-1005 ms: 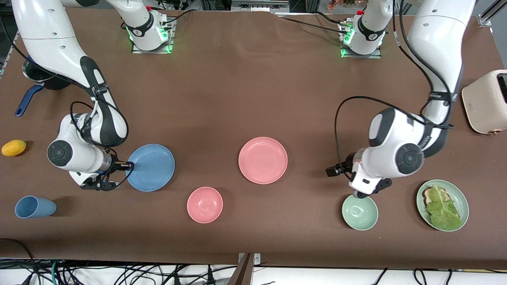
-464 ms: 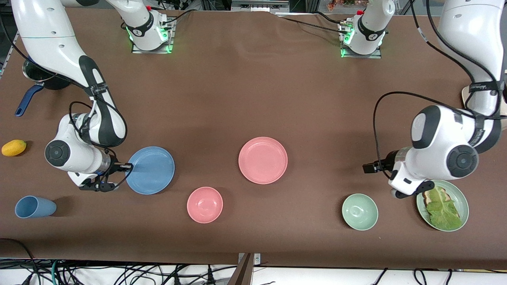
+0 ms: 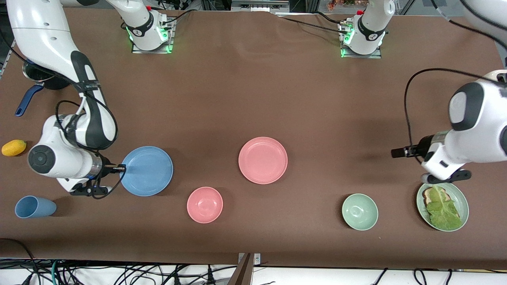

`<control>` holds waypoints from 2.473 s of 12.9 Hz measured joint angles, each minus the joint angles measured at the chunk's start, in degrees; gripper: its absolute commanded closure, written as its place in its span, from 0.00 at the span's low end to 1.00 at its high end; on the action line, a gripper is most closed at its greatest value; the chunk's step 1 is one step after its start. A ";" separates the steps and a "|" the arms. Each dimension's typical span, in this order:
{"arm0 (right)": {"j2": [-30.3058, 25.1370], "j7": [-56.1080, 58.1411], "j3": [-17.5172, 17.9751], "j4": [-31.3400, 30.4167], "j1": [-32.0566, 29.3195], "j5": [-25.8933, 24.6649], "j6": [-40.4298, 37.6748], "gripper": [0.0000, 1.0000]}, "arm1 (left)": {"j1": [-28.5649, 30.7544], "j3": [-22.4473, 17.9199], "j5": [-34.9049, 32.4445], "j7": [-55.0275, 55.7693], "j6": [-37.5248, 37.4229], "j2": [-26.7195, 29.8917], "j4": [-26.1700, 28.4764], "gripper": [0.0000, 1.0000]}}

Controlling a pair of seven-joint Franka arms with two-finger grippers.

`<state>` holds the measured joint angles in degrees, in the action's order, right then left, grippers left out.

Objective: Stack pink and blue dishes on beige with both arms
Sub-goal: 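Drag the blue plate with the right gripper while the left gripper withdraws, then slide the blue plate with the right gripper onto the pink plate, then open the right gripper and draw it back from the plates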

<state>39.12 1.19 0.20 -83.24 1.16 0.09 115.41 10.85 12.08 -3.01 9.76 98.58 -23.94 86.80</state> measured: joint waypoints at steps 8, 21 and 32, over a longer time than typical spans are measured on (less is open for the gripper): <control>-5.43 -3.68 6.01 10.00 7.27 1.60 -14.22 1.00 | -2.96 -4.91 -1.58 -8.39 -4.17 12.37 4.29 0.00; 7.55 -37.37 9.23 9.36 29.03 -3.39 4.43 1.00 | -5.73 -9.07 3.59 -9.33 -13.16 21.28 4.41 0.00; 9.91 -38.30 8.63 9.47 29.57 -3.65 11.38 0.88 | -5.83 -9.37 3.68 -9.33 -13.07 22.35 4.40 0.00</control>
<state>49.02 -37.11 8.83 -73.77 30.73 -3.56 126.80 5.02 2.71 0.67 0.42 85.51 -1.59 91.20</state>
